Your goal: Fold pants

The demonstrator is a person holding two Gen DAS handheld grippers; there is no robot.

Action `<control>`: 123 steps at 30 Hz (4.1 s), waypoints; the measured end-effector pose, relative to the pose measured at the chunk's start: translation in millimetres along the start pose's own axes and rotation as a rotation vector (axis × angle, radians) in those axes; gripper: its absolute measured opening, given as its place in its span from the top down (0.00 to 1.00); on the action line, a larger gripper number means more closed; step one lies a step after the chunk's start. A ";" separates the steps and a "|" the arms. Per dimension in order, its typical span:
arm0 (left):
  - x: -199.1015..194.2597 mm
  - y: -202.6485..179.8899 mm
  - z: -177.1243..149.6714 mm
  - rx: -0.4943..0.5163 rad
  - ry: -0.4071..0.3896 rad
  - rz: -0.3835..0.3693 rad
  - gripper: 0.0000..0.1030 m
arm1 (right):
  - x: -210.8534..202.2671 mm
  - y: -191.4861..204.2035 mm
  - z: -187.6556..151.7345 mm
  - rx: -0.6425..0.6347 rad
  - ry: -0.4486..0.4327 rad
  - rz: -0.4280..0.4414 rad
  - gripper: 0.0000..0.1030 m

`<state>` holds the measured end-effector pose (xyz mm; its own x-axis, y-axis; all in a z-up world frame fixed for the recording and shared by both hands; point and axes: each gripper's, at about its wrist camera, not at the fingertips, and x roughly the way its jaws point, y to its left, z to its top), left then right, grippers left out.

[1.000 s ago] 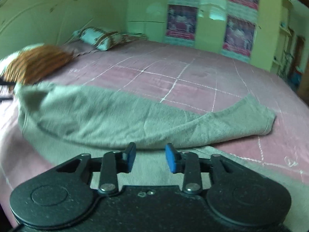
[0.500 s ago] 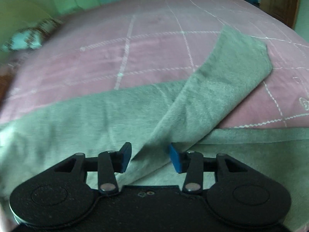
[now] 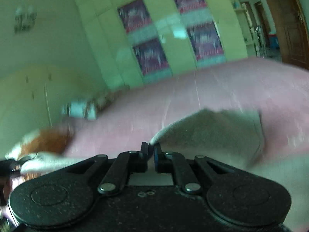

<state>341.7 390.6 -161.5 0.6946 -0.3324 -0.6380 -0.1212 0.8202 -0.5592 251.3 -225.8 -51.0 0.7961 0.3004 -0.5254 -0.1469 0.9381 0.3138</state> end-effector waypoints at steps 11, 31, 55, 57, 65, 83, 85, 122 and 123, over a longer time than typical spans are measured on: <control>-3.6 -13.5 -11.3 -0.056 -0.087 0.031 0.75 | 42.8 -26.7 -31.3 0.283 0.165 -0.075 0.97; -11.5 -14.7 -4.6 0.127 -0.063 0.084 0.76 | 33.7 -21.9 -35.5 0.254 0.149 -0.062 0.94; -2.3 -155.6 -112.6 0.183 -0.207 0.621 0.22 | 43.2 6.8 12.5 -0.163 0.093 -0.206 0.85; 8.1 -156.3 -122.1 0.147 -0.174 0.668 0.18 | 59.7 5.9 8.5 -0.211 0.136 -0.270 0.85; 0.6 -141.9 -134.9 0.105 -0.212 0.625 0.05 | 20.4 -54.9 -30.9 -0.055 0.170 -0.370 1.00; -1.3 -140.2 -138.2 0.058 -0.220 0.635 0.04 | 96.3 -28.6 24.0 -0.241 0.186 -0.317 1.00; -1.7 -139.0 -137.9 0.058 -0.217 0.627 0.04 | 57.5 -42.3 24.1 -0.165 0.070 -0.320 1.00; 1.0 -150.8 -142.4 0.066 -0.218 0.646 0.03 | -109.2 -236.8 -55.3 0.631 -0.209 -0.294 0.87; 0.6 -150.4 -142.2 0.068 -0.216 0.644 0.03 | -110.0 -238.1 -57.7 0.618 -0.213 -0.280 0.87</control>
<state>259.6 200.9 -153.1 0.6257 0.3261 -0.7086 -0.5180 0.8529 -0.0648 164.8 -472.2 -113.5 0.8619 -0.0372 -0.5058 0.3898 0.6867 0.6137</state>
